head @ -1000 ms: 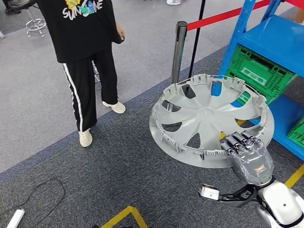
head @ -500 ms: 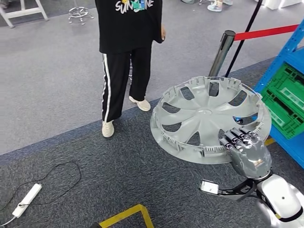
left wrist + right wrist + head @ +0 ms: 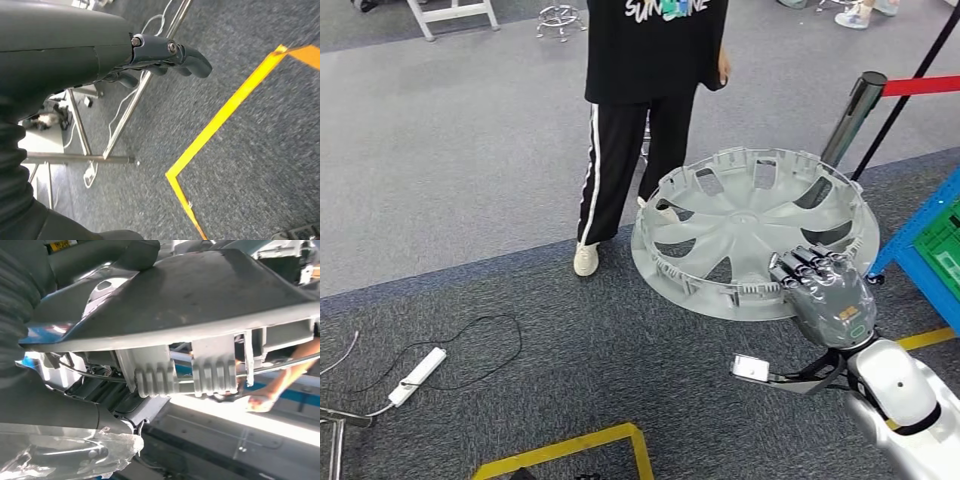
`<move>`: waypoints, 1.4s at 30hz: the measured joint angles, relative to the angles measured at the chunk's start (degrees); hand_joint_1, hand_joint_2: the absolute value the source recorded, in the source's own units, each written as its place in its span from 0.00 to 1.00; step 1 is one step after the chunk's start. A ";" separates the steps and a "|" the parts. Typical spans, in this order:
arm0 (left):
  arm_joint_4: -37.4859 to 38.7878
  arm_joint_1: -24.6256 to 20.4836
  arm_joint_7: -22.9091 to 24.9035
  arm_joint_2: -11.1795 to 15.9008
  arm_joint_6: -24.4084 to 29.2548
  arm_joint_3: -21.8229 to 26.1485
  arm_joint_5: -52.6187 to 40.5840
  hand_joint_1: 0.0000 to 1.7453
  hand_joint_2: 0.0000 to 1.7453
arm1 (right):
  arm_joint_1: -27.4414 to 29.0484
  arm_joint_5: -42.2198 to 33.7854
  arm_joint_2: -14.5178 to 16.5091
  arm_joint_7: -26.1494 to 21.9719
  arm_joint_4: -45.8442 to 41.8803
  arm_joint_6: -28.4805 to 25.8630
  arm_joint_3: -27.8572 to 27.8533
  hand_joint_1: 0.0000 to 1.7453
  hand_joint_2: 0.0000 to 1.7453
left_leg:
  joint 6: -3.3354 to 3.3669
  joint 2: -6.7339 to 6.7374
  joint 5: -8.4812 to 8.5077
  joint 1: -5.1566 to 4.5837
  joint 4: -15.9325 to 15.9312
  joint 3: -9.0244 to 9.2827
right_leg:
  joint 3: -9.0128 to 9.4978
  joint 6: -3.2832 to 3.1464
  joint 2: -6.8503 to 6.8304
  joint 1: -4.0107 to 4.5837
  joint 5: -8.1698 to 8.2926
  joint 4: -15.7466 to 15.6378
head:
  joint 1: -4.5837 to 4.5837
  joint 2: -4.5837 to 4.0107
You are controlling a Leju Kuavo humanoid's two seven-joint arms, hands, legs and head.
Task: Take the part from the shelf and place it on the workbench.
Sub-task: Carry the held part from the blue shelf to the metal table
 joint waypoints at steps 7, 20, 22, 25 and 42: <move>0.00 -0.10 -0.01 -0.01 0.08 0.66 0.00 0.00 1.00 | -0.72 -0.15 0.00 0.09 0.59 0.01 0.79 1.00 1.00 | 1.90 1.78 2.97 -0.46 -11.10 5.48 | 0.68 1.69 -2.65 0.52 -1.42 0.26 | 0.11 0.00; 0.00 -0.04 -0.02 0.33 -0.66 1.16 0.83 0.00 1.00 | -1.59 -0.75 0.09 0.15 1.72 1.04 2.11 1.00 1.00 | 1.75 -7.75 3.26 0.01 -10.65 5.25 | -1.60 1.91 7.75 -0.54 0.51 0.73 | 0.44 0.00; 0.00 0.28 -0.01 0.47 -0.77 1.32 0.89 0.00 1.00 | -1.79 -0.81 0.14 0.15 1.80 1.17 2.33 1.00 1.00 | 1.16 -7.60 3.24 0.10 -10.61 4.86 | -1.64 1.30 6.52 -0.42 0.72 0.68 | 0.39 0.00; 0.00 0.18 -0.01 0.58 -0.85 1.45 0.92 0.00 1.00 | -1.96 -0.89 0.17 0.21 1.87 1.31 2.42 1.00 1.00 | 0.34 -2.64 -0.56 -0.14 -4.51 1.85 | -1.46 0.28 4.37 -0.32 0.91 0.25 | -0.12 0.00; 0.00 0.14 -0.27 1.13 -1.36 2.58 1.21 0.00 1.00 | -2.29 -1.02 0.17 0.87 2.24 2.13 2.52 1.00 1.00 | 2.78 -1.36 2.92 0.24 -11.23 5.75 | -6.52 2.57 3.08 -0.05 -6.64 13.30 | 0.51 0.00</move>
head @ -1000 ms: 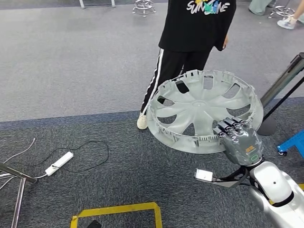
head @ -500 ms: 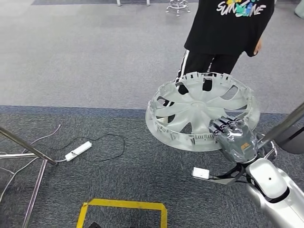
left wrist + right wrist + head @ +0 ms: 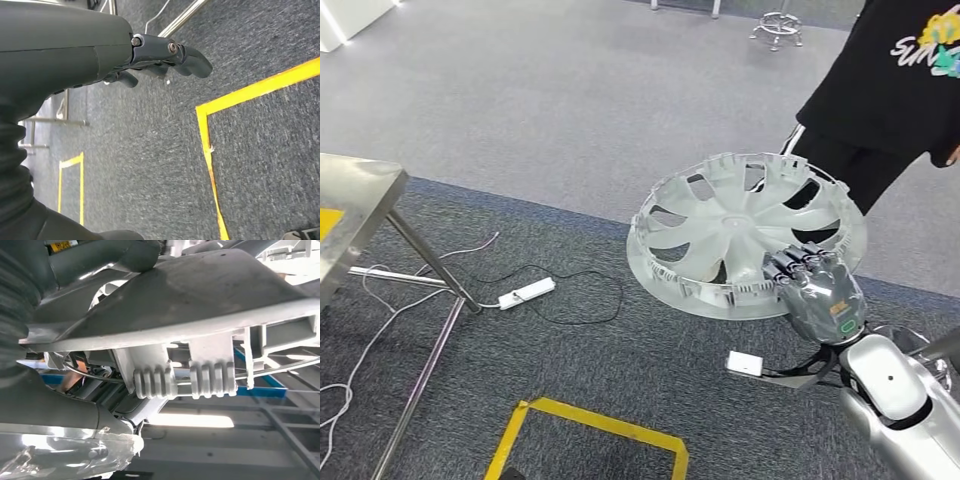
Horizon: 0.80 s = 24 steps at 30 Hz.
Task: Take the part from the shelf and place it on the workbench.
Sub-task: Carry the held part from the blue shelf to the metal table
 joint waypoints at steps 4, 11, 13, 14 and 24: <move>0.00 0.14 -0.02 0.13 -0.17 0.04 0.00 0.00 1.00 | 0.10 0.01 0.00 0.11 0.45 0.21 0.01 1.00 1.00 | -0.03 -3.34 -0.06 0.04 0.07 0.32 | -0.01 -0.17 1.18 -0.07 4.50 -3.00 | 0.02 0.00; 0.00 0.61 0.05 0.41 -0.86 0.05 -0.16 0.00 1.00 | 0.18 -0.03 -0.04 0.54 0.60 0.25 -0.09 1.00 1.00 | -2.07 -5.56 -0.15 0.29 0.74 -0.86 | 5.09 -1.72 2.99 -0.26 7.71 -13.32 | -0.19 0.00; 0.00 0.63 0.11 0.57 -1.03 0.07 -0.32 0.00 1.00 | 0.36 -0.07 -0.13 0.78 0.58 0.24 -0.20 1.00 1.00 | -2.62 -2.02 -2.59 0.08 4.49 -2.69 | 5.37 -2.35 1.58 -0.34 7.82 -13.71 | -0.56 0.00; 0.00 0.55 0.11 0.57 -1.07 0.07 -0.37 0.00 1.00 | 0.46 -0.08 -0.18 0.86 0.57 0.23 -0.26 1.00 1.00 | -2.87 -0.47 -4.29 0.09 7.84 -4.33 | 5.43 -2.55 0.90 -0.28 7.78 -13.76 | -0.76 0.00; 0.00 0.39 -0.20 1.05 -1.11 0.05 -1.14 0.00 1.00 | 3.02 -0.09 -0.87 1.15 0.01 0.19 -1.84 1.00 1.00 | -2.08 4.75 0.03 -0.22 0.22 -0.58 | 7.00 -1.10 -5.78 0.60 6.27 -13.82 | -0.72 0.00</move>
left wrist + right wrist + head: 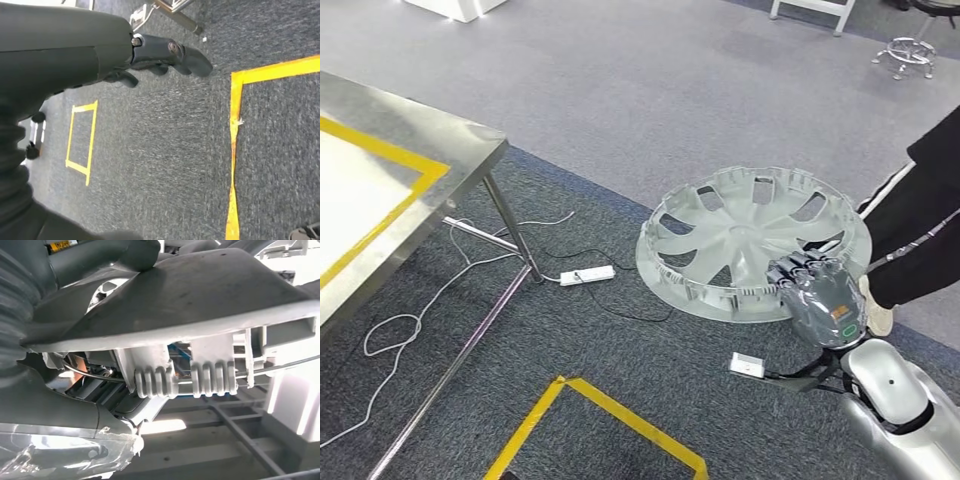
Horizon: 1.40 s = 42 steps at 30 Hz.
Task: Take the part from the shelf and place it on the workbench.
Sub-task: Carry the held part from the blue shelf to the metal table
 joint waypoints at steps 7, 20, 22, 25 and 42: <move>-0.02 0.18 -0.07 0.44 -0.66 0.06 -0.56 0.00 1.00 | 2.69 0.30 -0.64 0.35 -0.66 -0.05 -1.57 1.00 1.00 | 1.86 -4.93 -0.04 0.58 -0.28 0.44 | -6.80 1.02 5.89 -0.29 -6.96 14.17 | 0.75 0.00; -0.02 1.14 -0.13 1.28 -1.78 0.02 -1.52 0.00 1.00 | 10.37 1.03 -2.10 1.16 -3.91 -0.86 -7.21 1.00 1.00 | -0.88 -5.80 -3.34 0.30 5.63 -2.79 | -1.11 -1.14 7.59 -1.08 0.75 0.42 | 0.10 0.00; -0.02 0.94 -0.35 1.28 -1.95 -0.03 -1.73 0.00 1.00 | 11.41 1.09 -2.17 1.19 -4.48 -0.87 -8.01 1.00 1.00 | -1.17 -4.16 -6.42 0.51 12.77 -6.32 | -1.04 -1.45 5.96 -0.91 0.62 0.41 | -0.06 0.00; -0.02 1.07 -0.65 1.44 -2.21 -0.09 -1.92 0.00 1.00 | 13.68 1.11 -2.28 1.20 -5.59 -0.94 -9.41 1.00 1.00 | -1.02 -3.80 -4.76 0.57 13.12 -6.29 | -0.69 -1.51 3.59 -0.79 0.34 0.42 | -0.08 0.00; -0.02 1.39 -1.43 2.19 -3.46 -0.13 -2.32 0.00 1.00 | 20.16 1.05 -3.06 0.26 -9.21 -1.16 -14.87 1.00 1.00 | 1.77 -7.92 -0.56 0.39 -0.37 1.41 | -3.51 1.19 7.81 -0.78 -1.90 6.98 | 0.83 0.00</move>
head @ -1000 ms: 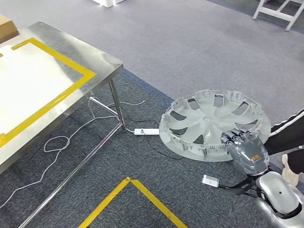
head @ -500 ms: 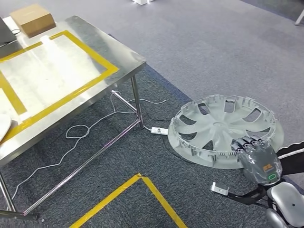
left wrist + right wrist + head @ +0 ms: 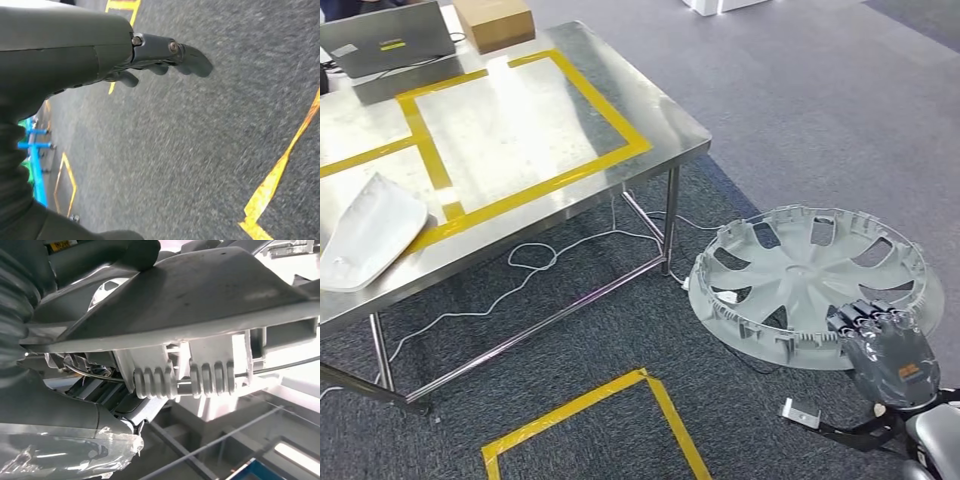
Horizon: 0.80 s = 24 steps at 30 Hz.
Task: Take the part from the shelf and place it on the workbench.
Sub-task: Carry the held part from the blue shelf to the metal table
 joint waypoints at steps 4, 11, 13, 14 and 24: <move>0.00 0.09 0.11 0.18 -0.34 0.01 0.01 0.00 1.00 | 0.35 0.09 0.03 -0.42 -0.39 0.03 -0.62 1.00 1.00 | -1.36 -2.74 0.48 0.05 0.52 -0.96 | 3.13 -0.73 2.46 -0.40 1.36 -6.02 | -0.06 0.00; 0.00 0.05 0.26 0.13 -0.56 0.01 0.02 0.00 1.00 | 1.18 0.18 0.04 -0.52 -0.85 0.12 -1.33 1.00 1.00 | -2.87 3.86 -6.19 -0.05 14.27 -7.87 | 3.49 -2.55 -2.42 -0.10 1.39 -6.23 | -0.78 0.00; 0.00 0.09 0.26 0.13 -0.57 0.02 0.02 0.00 1.00 | 1.46 0.19 0.04 -0.52 -0.86 0.13 -1.42 1.00 1.00 | -2.55 4.01 -5.20 -0.08 14.78 -8.01 | 3.68 -2.68 -3.86 0.08 1.24 -6.23 | -0.79 0.00; 0.00 0.13 0.26 0.14 -0.57 0.02 0.02 0.00 1.00 | 1.60 0.19 0.04 -0.52 -0.91 0.13 -1.49 1.00 1.00 | -2.24 4.30 -3.52 -0.18 12.15 -6.54 | 3.84 -2.70 -4.55 0.19 1.13 -6.24 | -0.79 0.00; 0.00 0.10 0.26 0.19 -0.54 0.08 -0.04 0.00 1.00 | 2.33 0.12 0.02 -0.41 -1.71 0.10 -2.48 1.00 1.00 | 0.20 4.63 -0.01 -0.64 -0.16 -0.13 | 2.02 -0.60 -2.95 0.76 -3.77 -0.12 | -0.21 0.00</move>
